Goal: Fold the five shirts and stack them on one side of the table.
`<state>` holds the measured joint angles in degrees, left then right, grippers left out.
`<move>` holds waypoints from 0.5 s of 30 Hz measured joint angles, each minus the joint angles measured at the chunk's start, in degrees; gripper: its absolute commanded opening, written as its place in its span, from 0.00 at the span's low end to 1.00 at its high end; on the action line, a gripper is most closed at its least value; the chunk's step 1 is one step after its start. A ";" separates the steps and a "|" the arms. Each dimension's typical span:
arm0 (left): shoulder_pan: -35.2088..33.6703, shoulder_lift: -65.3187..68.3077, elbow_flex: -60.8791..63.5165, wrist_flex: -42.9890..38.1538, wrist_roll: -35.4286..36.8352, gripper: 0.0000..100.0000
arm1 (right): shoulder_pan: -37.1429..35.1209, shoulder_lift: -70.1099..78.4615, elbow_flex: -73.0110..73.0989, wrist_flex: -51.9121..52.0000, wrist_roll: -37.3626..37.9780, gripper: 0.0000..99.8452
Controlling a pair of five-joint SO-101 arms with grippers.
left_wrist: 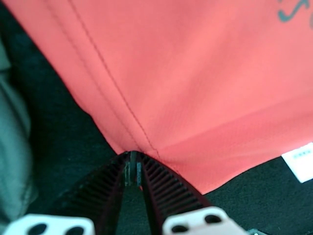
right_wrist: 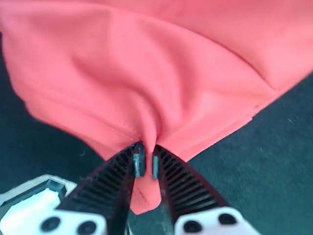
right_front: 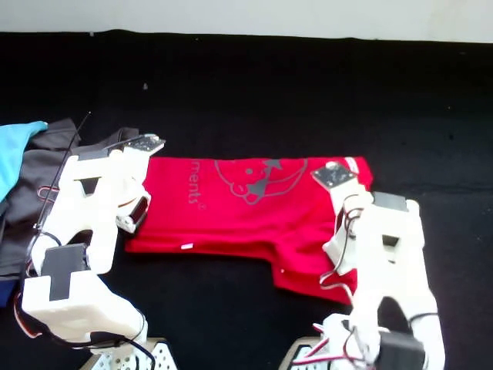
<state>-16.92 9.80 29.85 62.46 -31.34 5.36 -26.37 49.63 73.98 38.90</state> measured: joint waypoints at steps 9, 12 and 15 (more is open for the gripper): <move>0.00 0.00 0.00 0.00 0.00 0.01 | 0.00 -6.51 2.64 4.92 3.08 0.03; 0.00 0.00 0.00 0.00 0.00 0.01 | 0.00 -6.51 5.27 2.37 3.69 0.14; 0.00 0.00 0.00 0.00 0.00 0.01 | 0.18 -6.07 6.51 1.05 3.78 0.15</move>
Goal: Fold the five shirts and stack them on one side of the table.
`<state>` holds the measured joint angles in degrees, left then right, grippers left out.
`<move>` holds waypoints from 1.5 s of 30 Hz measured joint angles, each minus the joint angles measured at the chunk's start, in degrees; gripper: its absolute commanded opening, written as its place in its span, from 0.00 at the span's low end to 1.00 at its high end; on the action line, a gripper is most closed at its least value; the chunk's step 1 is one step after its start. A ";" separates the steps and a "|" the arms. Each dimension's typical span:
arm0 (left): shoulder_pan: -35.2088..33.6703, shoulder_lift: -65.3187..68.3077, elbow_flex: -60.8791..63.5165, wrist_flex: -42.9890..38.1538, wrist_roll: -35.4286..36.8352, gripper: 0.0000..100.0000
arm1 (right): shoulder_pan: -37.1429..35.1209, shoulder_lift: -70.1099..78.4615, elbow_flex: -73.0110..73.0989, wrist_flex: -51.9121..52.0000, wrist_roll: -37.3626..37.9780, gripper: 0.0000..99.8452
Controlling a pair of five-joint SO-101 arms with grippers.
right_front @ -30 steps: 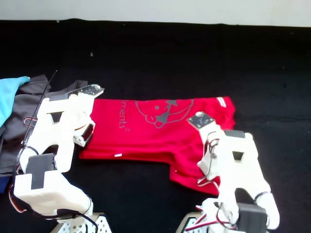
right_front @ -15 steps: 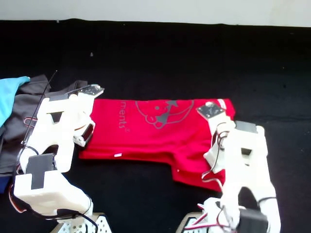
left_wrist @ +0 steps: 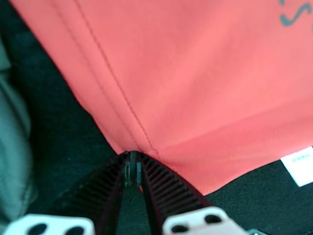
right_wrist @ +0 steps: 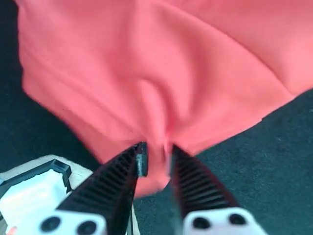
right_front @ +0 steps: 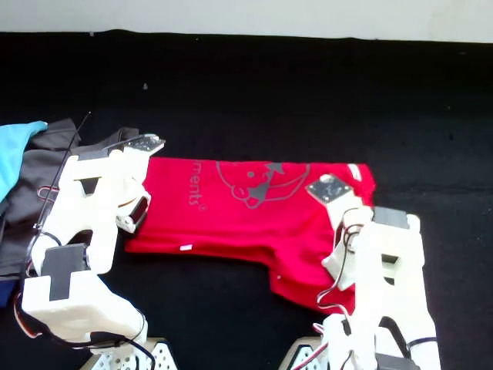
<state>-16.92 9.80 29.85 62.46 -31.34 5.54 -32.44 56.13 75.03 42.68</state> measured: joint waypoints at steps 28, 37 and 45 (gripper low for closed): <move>-0.09 0.00 0.00 0.00 0.00 0.01 | -32.53 19.78 -10.46 2.64 -15.12 0.19; -0.09 0.00 0.00 0.00 0.00 0.01 | -29.27 28.40 -13.36 -5.54 -15.21 0.15; -0.09 0.00 0.00 0.00 0.00 0.01 | -27.60 30.68 -20.22 -3.16 -15.21 0.01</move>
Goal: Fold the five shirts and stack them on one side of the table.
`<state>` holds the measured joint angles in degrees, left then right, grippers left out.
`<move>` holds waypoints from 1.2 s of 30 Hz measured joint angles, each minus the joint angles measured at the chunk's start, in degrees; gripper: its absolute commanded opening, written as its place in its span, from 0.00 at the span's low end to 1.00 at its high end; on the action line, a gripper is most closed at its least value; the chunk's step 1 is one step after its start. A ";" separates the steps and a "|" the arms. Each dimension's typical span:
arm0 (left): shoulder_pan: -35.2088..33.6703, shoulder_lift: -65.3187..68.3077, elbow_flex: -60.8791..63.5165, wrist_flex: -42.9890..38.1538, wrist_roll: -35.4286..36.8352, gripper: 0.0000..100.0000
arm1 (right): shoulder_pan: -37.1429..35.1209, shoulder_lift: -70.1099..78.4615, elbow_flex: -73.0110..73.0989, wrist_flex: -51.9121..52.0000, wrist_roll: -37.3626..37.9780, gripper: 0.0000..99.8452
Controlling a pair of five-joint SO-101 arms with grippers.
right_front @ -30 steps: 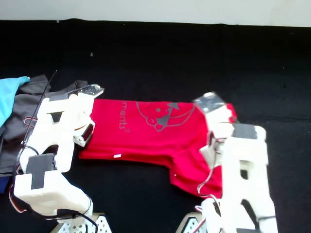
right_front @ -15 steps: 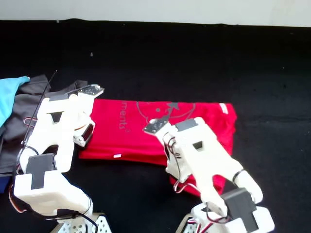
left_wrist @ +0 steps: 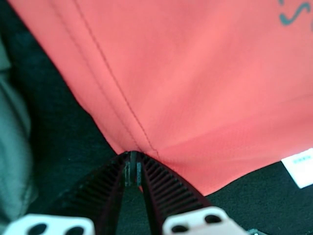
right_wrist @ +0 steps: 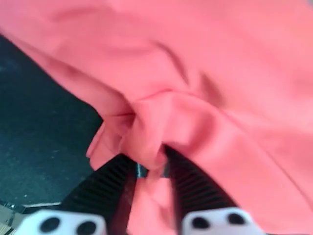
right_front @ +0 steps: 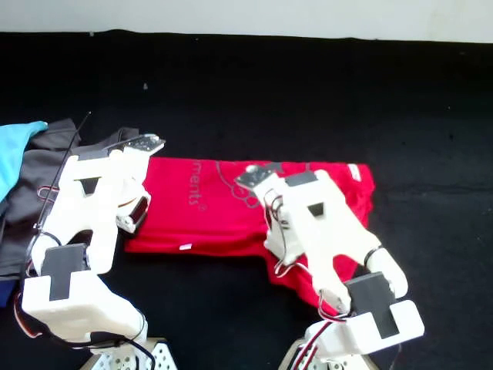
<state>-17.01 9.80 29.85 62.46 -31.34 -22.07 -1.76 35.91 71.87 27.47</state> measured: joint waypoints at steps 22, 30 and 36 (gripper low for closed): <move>0.00 0.00 0.00 0.00 0.00 0.01 | 0.09 0.35 -8.35 9.32 0.00 0.00; 0.00 0.00 0.00 0.00 0.00 0.01 | 0.09 0.35 -8.35 11.52 0.00 0.01; 0.00 0.00 0.00 0.00 0.00 0.01 | 0.09 0.35 -8.35 14.42 0.00 0.01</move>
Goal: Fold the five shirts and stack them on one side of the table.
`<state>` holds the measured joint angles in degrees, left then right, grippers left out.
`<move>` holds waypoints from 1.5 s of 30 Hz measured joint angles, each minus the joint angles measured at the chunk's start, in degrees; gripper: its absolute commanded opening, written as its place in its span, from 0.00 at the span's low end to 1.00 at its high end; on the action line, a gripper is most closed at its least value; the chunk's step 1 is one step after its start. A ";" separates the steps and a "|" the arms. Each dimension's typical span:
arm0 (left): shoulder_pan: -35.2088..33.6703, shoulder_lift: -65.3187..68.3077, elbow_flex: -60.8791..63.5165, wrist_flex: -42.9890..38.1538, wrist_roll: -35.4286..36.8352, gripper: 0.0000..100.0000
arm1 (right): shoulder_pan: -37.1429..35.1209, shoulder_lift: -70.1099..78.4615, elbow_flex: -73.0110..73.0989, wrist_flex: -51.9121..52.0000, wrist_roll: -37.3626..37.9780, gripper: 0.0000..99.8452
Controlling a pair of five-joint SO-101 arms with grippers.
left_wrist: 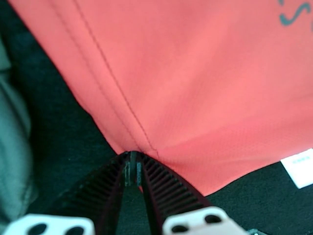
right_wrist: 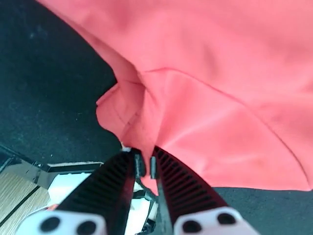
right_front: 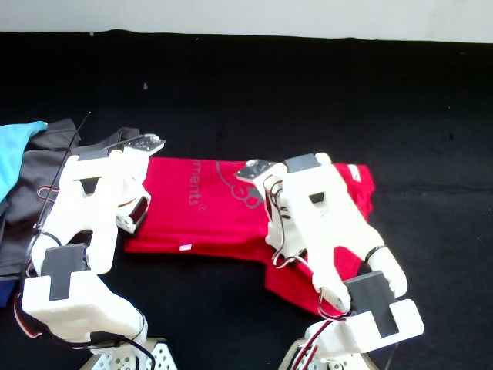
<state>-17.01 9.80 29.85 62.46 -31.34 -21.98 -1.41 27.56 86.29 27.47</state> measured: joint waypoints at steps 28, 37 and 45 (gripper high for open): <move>0.00 0.00 0.00 0.00 0.00 0.01 | -2.37 -7.21 16.88 -9.85 3.08 0.20; 0.00 0.00 0.00 0.00 0.00 0.01 | -2.46 -17.41 22.51 -8.70 6.77 0.21; 0.00 0.00 0.00 0.00 0.00 0.01 | -2.64 -19.16 33.58 -18.20 8.26 0.27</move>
<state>-17.01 9.80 29.85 62.46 -31.34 -24.62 -20.57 61.14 68.09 35.74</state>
